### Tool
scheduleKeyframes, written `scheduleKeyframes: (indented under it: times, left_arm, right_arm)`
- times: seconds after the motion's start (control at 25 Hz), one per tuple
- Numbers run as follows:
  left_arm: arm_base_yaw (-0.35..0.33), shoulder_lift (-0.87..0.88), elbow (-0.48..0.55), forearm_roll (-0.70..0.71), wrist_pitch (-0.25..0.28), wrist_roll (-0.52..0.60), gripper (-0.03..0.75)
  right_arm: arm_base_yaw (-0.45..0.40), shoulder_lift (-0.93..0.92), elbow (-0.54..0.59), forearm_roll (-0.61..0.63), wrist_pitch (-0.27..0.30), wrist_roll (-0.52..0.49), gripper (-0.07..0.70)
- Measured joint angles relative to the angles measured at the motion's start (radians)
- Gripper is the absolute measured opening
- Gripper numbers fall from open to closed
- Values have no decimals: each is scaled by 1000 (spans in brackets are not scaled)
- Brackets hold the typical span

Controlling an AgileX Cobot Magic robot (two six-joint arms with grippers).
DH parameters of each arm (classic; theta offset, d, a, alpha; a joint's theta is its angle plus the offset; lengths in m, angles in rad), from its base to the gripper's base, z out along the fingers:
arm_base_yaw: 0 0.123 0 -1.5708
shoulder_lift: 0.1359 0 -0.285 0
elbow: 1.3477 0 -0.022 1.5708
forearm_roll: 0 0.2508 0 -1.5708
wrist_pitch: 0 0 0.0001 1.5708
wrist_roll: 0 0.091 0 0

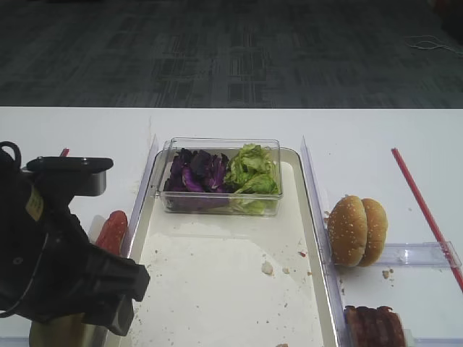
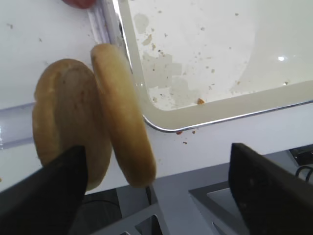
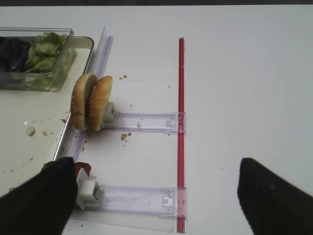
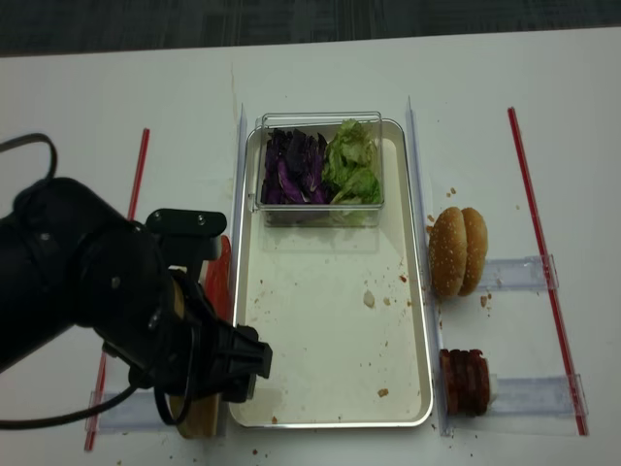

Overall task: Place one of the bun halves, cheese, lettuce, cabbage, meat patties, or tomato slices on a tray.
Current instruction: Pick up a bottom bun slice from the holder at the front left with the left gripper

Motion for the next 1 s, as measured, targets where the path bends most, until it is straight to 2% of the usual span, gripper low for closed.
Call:
scheduleKeyframes:
  times: [0.52,0.88,1.0]
  left_arm:
    - [-2,163,-4,43,-44,-2,542]
    - [-2,166,-8,131,-35,-43,420]
    - [-2,166,-9,153,-24,-54,350]
  right_arm:
    - [0,0,0,0,0,0,689]
    - [0,0,0,0,0,0,689]
    - [0,0,0,0,0,0,689]
